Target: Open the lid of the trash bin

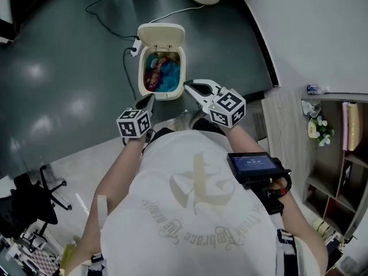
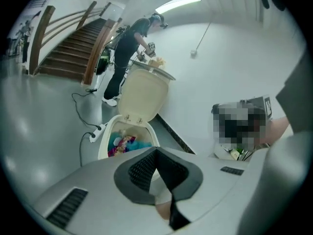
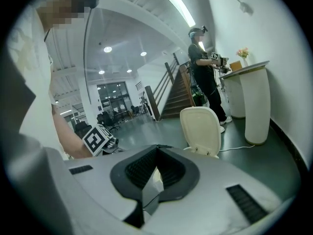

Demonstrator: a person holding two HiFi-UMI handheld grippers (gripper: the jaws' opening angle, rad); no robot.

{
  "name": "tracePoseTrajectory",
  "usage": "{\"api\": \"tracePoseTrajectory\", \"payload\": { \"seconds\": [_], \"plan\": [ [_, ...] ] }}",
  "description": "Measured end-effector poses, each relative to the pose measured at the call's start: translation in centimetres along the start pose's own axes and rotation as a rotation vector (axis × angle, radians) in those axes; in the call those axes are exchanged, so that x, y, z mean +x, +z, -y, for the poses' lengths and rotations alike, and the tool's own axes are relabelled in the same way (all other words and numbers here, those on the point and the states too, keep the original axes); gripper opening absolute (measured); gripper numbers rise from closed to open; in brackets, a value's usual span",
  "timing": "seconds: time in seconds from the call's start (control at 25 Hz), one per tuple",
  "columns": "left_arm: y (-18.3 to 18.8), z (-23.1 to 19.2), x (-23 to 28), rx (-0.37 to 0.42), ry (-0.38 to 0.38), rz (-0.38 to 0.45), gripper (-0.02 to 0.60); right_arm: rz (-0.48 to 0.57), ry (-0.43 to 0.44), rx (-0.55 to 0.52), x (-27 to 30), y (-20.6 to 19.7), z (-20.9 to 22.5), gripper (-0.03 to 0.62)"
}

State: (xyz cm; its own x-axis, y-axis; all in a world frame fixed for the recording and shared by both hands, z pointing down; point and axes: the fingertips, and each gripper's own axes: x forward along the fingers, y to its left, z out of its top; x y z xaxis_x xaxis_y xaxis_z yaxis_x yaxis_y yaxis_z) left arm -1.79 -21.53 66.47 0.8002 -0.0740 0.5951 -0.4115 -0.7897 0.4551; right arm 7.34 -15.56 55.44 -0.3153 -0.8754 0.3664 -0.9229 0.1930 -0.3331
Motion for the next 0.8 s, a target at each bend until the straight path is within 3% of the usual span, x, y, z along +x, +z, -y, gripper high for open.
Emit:
{"api": "tracePoseTrajectory", "payload": {
  "seconds": [0.32, 0.8],
  "plan": [
    [3.3, 1.8, -3.5, -0.002, -0.011, 0.131, 0.014, 0.046, 0.044, -0.024, -0.2, 1.9, -0.8, 0.006],
    [4.2, 4.0, -6.9, 0.043, -0.011, 0.22, 0.014, 0.083, 0.075, -0.027, -2.3, 1.7, -2.2, 0.006]
  ]
}}
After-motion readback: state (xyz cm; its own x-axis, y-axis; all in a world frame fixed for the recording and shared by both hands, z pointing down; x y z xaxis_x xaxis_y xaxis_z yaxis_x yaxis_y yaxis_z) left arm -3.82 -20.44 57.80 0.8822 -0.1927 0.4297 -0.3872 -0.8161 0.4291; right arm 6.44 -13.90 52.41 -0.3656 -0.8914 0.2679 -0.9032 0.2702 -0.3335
